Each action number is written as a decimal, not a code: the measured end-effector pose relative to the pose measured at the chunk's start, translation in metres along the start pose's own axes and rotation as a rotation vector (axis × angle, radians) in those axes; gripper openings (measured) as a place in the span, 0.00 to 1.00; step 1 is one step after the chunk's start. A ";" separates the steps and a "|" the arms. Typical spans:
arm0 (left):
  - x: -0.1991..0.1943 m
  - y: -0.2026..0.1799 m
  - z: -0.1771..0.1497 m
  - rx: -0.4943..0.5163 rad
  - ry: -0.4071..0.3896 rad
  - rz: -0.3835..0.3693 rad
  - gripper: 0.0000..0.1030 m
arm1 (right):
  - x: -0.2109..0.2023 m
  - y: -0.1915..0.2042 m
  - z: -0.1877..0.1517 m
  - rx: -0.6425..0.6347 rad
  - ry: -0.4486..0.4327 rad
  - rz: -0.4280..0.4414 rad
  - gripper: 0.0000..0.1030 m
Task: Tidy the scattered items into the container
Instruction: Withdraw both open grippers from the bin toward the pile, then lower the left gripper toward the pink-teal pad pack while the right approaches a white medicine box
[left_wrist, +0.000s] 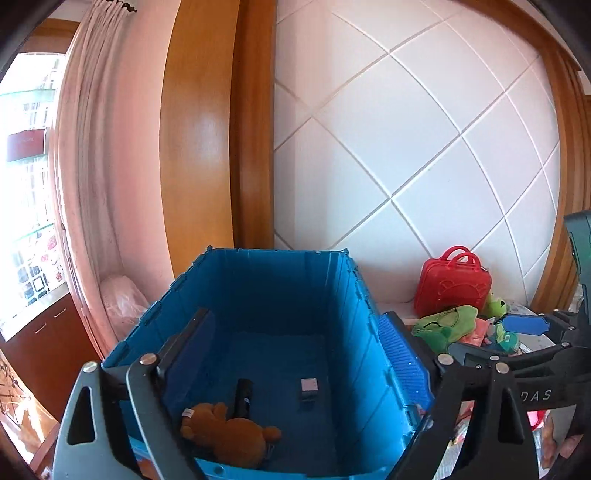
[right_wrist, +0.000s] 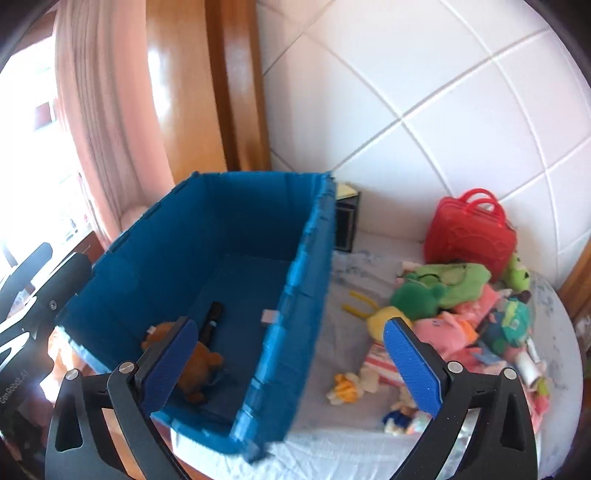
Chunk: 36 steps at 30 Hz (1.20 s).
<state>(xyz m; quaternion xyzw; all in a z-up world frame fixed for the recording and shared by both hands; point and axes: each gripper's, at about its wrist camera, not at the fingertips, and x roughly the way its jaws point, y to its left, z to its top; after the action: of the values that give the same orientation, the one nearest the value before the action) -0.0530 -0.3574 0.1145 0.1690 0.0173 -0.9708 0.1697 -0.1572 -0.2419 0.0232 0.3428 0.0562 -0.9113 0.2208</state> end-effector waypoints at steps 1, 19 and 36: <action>-0.006 -0.013 -0.003 0.004 -0.002 0.000 0.92 | -0.010 -0.011 -0.008 0.004 -0.008 -0.019 0.99; -0.025 -0.216 -0.075 0.127 0.177 -0.197 0.96 | -0.096 -0.181 -0.146 0.139 -0.044 -0.293 1.00; 0.066 -0.257 -0.112 0.161 0.336 -0.359 0.96 | -0.071 -0.248 -0.185 0.332 0.048 -0.442 1.00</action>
<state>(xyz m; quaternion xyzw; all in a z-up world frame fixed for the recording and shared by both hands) -0.1614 -0.1260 -0.0191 0.3348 -0.0024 -0.9420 -0.0244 -0.1078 0.0538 -0.0833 0.3754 -0.0153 -0.9257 -0.0442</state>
